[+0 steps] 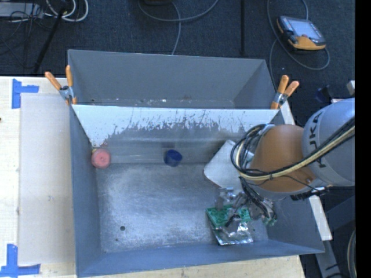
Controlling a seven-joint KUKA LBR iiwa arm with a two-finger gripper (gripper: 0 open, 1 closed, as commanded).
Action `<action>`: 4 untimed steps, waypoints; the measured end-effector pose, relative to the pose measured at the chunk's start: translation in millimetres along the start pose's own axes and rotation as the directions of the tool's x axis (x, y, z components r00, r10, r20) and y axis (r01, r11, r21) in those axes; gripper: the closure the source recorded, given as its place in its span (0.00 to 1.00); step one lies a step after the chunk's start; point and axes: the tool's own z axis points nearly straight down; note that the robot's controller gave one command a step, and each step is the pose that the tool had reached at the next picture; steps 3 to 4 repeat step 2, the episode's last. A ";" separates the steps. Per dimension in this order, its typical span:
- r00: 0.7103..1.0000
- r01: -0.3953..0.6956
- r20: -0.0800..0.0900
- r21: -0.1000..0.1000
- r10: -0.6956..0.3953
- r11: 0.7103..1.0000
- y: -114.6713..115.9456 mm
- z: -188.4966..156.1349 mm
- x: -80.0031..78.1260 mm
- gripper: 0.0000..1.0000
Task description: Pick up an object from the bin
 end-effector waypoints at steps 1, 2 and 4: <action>1.000 0.003 0.003 0.002 -0.003 1.000 0.4 -61.8 -1.6 1.00; 1.000 0.004 0.004 0.002 -0.004 1.000 1.1 -120.7 -3.3 1.00; 1.000 0.004 0.004 0.002 -0.004 1.000 1.1 -120.7 -3.3 1.00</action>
Offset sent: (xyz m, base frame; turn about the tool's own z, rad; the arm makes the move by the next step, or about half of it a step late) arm 0.0000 0.0000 0.0589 0.0000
